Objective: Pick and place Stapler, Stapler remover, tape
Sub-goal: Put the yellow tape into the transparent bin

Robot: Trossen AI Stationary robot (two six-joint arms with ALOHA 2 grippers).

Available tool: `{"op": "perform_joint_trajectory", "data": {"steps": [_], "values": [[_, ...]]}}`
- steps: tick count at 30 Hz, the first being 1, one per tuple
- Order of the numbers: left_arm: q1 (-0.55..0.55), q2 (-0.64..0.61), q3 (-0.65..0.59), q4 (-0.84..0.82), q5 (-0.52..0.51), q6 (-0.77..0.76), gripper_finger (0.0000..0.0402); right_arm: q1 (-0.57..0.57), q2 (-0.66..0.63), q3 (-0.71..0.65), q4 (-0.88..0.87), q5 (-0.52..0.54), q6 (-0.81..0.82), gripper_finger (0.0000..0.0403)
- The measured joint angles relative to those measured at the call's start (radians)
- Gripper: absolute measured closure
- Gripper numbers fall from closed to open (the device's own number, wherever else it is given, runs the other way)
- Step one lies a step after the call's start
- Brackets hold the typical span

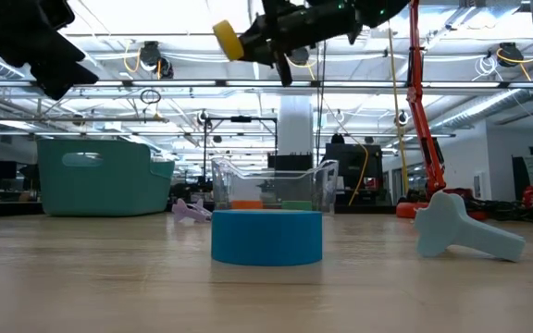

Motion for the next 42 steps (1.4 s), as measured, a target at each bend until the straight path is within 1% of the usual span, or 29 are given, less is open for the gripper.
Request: {"op": "perform_joint_trajectory", "data": {"steps": [3, 5, 7, 11, 14, 19, 22, 26, 27, 31, 33, 38, 42], "values": [[0.0, 0.0, 0.0, 0.0, -0.044, -0.032, 0.0201, -0.072, -0.002, 0.0, 0.087, -0.038, -0.015, 0.0371], [0.0, 0.0, 0.0, -0.001, -0.057, -0.034, 0.0201, -0.109, -0.005, 0.0, 0.082, -0.017, -0.058, 0.0371], [0.0, 0.0, 0.0, -0.001, -0.063, -0.035, 0.0201, -0.136, -0.005, 0.0, 0.03, 0.056, -0.124, 0.0371], [0.0, 0.0, 0.0, -0.001, -0.066, -0.035, 0.0201, -0.172, -0.002, 0.0, -0.1, 0.238, -0.266, 0.0371], [0.0, 0.0, 0.0, -0.001, -0.066, -0.042, 0.0201, -0.195, 0.022, 0.001, -0.14, 0.279, -0.332, 0.0371], [0.0, 0.0, 0.0, 0.0, -0.067, -0.044, 0.0201, -0.224, 0.1, 0.0, -0.169, 0.272, -0.364, 0.0371], [0.0, 0.0, 0.0, 0.0, -0.067, -0.063, 0.0201, -0.243, 0.139, 0.0, -0.233, 0.269, -0.364, 0.0371], [0.0, 0.0, 0.0, 0.0, -0.077, -0.082, 0.0201, -0.283, 0.145, 0.0, -0.264, 0.267, -0.37, 0.0371], [0.0, 0.0, 0.0, 0.0, -0.082, -0.086, 0.0201, -0.294, 0.141, 0.002, -0.267, 0.254, -0.37, 0.0371], [0.0, 0.0, 0.0, 0.0, -0.12, -0.094, 0.0201, -0.333, 0.146, 0.001, -0.318, 0.141, -0.343, 0.0371], [0.0, 0.0, 0.0, 0.0, -0.146, -0.094, 0.0201, -0.343, 0.16, 0.001, -0.327, 0.113, -0.34, 0.0371], [0.0, 0.0, 0.0, 0.0, -0.19, -0.1, 0.0201, -0.353, 0.209, -0.001, -0.354, 0.063, -0.347, 0.0371], [0.0, 0.0, 0.0, 0.0, -0.199, -0.115, 0.0201, -0.352, 0.223, 0.001, -0.364, 0.062, -0.366, 0.0371]]}}
